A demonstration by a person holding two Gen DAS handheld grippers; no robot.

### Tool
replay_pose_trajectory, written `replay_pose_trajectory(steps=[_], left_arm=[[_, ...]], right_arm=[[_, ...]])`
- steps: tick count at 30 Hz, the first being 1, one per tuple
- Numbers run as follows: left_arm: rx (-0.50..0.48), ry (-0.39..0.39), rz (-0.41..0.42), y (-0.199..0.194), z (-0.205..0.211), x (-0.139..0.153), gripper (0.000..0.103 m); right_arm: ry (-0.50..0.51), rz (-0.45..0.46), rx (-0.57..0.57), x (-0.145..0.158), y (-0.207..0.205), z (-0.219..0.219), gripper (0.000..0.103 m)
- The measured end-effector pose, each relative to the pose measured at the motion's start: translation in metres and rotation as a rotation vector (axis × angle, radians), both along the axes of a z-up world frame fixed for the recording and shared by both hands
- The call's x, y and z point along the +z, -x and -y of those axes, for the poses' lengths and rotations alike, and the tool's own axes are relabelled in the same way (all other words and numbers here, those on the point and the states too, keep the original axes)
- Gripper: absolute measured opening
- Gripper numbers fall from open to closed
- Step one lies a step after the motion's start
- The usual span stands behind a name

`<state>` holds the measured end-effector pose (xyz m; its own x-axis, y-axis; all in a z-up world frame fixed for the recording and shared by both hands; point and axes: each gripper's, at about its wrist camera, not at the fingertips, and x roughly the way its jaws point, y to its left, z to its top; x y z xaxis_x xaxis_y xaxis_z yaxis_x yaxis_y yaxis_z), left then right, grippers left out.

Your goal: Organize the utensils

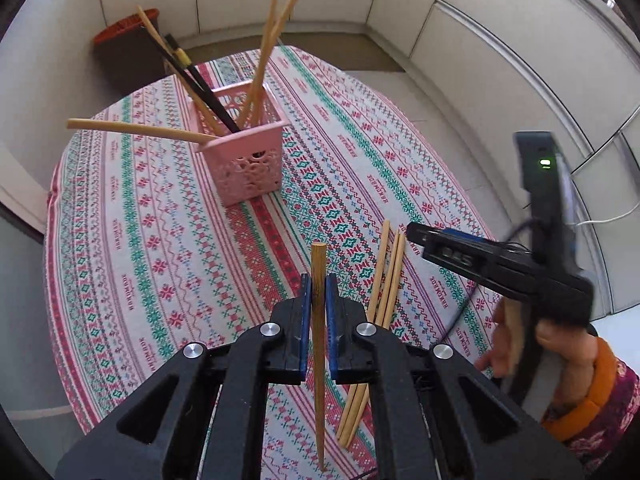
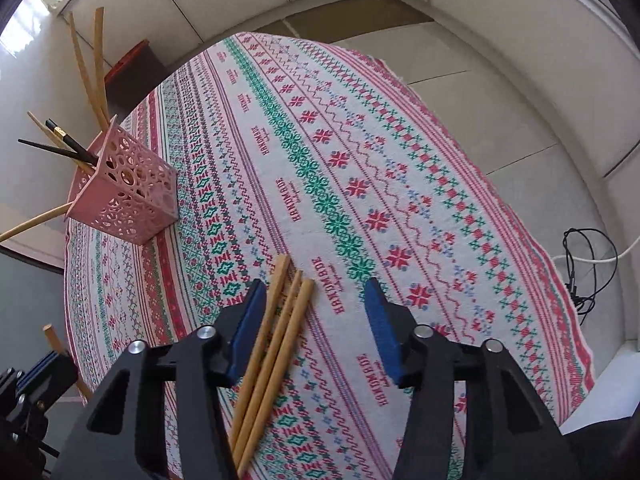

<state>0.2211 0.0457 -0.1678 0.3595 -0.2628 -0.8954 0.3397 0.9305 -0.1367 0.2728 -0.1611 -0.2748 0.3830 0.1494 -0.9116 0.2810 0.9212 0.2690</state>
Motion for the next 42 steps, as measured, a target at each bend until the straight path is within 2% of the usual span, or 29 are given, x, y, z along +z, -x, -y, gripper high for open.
replay_pose_trajectory(steps=[1,3,5,9,14,18,24,28,30,32,36,40,42], left_arm=[[0.007,0.003,0.005,0.002,-0.003,0.002,0.006],[0.014,0.01,0.01,0.004,-0.01,0.004,0.006],[0.024,0.013,0.009,0.003,-0.015,0.004,0.006],[0.036,0.022,0.006,0.003,-0.022,0.006,0.007],[0.043,0.023,0.003,0.001,-0.022,0.005,0.007],[0.047,0.023,0.003,0.001,-0.023,0.005,0.007],[0.049,0.023,0.002,0.0,-0.024,0.005,0.007],[0.057,0.018,0.005,0.0,-0.024,0.006,0.008],[0.061,0.019,0.018,0.002,-0.024,0.01,0.008],[0.06,0.026,0.035,0.004,-0.023,0.016,0.008],[0.08,0.056,0.081,0.015,-0.029,0.026,0.008],[0.111,0.102,0.154,0.036,-0.037,0.042,0.007],[0.108,0.128,0.165,0.045,-0.038,0.049,0.007]], right_arm=[[-0.01,-0.013,0.0,-0.003,-0.002,-0.003,0.034],[-0.04,-0.045,-0.008,-0.012,-0.004,-0.005,0.029],[-0.094,-0.086,-0.024,-0.023,-0.004,-0.003,0.027],[-0.121,-0.112,-0.061,-0.033,-0.002,0.003,0.022],[-0.099,-0.122,-0.068,-0.031,-0.002,0.007,0.021],[-0.17,-0.105,-0.082,-0.027,-0.001,0.015,0.022],[-0.13,-0.135,-0.076,-0.03,0.001,0.016,0.022],[-0.06,-0.132,-0.051,-0.029,-0.004,0.006,0.02],[0.003,-0.125,-0.027,-0.03,-0.009,-0.005,0.012],[0.04,-0.088,-0.005,-0.03,-0.01,-0.015,0.01],[0.008,-0.016,0.019,-0.027,-0.002,-0.02,0.008],[0.051,0.09,0.073,0.0,0.02,-0.021,0.008],[0.084,0.149,0.109,0.019,0.034,-0.025,0.008]])
